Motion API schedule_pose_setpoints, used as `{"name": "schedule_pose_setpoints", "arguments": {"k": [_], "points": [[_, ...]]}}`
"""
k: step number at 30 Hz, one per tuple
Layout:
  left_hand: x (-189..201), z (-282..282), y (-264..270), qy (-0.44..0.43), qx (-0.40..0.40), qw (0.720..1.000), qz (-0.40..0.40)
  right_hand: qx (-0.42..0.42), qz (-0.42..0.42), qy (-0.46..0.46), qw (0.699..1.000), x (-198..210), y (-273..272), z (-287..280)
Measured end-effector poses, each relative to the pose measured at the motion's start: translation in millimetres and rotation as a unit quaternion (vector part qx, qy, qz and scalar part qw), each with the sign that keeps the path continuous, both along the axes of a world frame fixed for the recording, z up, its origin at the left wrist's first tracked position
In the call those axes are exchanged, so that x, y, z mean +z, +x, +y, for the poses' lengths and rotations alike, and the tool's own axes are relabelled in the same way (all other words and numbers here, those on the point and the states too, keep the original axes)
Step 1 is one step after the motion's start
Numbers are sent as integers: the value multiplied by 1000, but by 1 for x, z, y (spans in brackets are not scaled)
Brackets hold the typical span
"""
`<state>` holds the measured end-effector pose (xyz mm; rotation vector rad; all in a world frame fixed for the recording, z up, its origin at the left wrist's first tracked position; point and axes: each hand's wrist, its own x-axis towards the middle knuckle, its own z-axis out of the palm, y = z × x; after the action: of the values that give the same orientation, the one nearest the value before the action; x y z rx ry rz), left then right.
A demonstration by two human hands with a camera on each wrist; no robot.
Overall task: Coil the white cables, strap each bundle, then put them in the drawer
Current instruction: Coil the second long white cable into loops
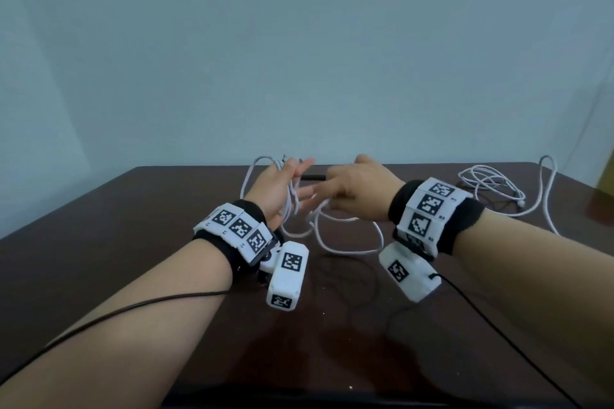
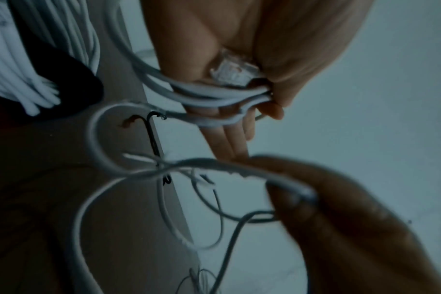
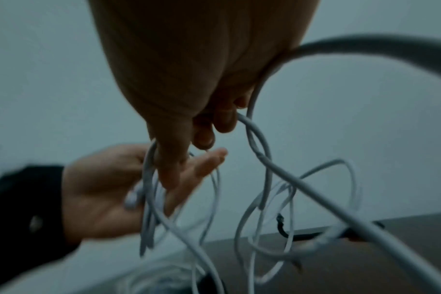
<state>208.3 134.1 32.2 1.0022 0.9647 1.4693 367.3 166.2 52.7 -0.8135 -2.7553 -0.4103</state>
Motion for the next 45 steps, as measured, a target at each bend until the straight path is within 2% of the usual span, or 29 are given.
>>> {"name": "schedule_pose_setpoints", "arguments": {"k": [3, 6, 9, 11, 14, 18, 20, 23, 28, 33, 36, 37, 39, 41, 42, 43, 44, 45], "points": [[-4, -5, 7, -28, -42, 997, 51, -46, 100, -69, 992, 10, 0, 7], [-4, -8, 13, -53, -67, 996, 20, -98, 120, -63, 986, 9, 0, 13], [0, -7, 14, -75, -125, 989, -3, -120, 128, -62, 983, 5, 3, 17], [2, -7, 10, -86, -167, 982, -22, -96, 165, -152, 970, 6, 10, 19], [4, -8, 5, -83, -225, 969, -60, -32, 214, -314, 925, 9, 18, 19], [5, -12, 7, -81, -261, 958, -83, -21, 220, -349, 911, 11, 11, 16], [5, -14, 9, -90, -275, 952, -102, -22, 263, -381, 886, 12, 9, 14], [4, -14, 9, -104, -276, 950, -99, -3, 324, -468, 822, 11, 11, 13], [4, -14, 6, -118, -269, 953, -73, 20, 382, -521, 763, 9, 16, 17], [1, -14, 2, -121, -273, 954, -19, -126, 486, -448, 739, 15, 19, 36], [-3, -15, -2, -123, -305, 944, -31, -192, 544, -446, 684, 17, 30, 54], [-3, -16, -3, -116, -314, 941, -39, -204, 537, -451, 683, 17, 35, 56], [-2, -16, -5, -90, -309, 945, -58, -219, 484, -449, 718, 17, 36, 52], [2, -14, -7, -66, -284, 953, -86, -195, 428, -458, 754, 17, 31, 40], [3, -13, -8, -58, -268, 957, -97, -169, 424, -472, 754, 16, 27, 36], [3, -12, -8, -54, -252, 961, -103, -140, 430, -494, 743, 15, 27, 33], [2, -10, -8, -51, -236, 964, -107, -110, 442, -532, 714, 13, 27, 32], [0, -9, -6, -48, -224, 967, -109, -80, 454, -580, 672, 13, 26, 29]]}}
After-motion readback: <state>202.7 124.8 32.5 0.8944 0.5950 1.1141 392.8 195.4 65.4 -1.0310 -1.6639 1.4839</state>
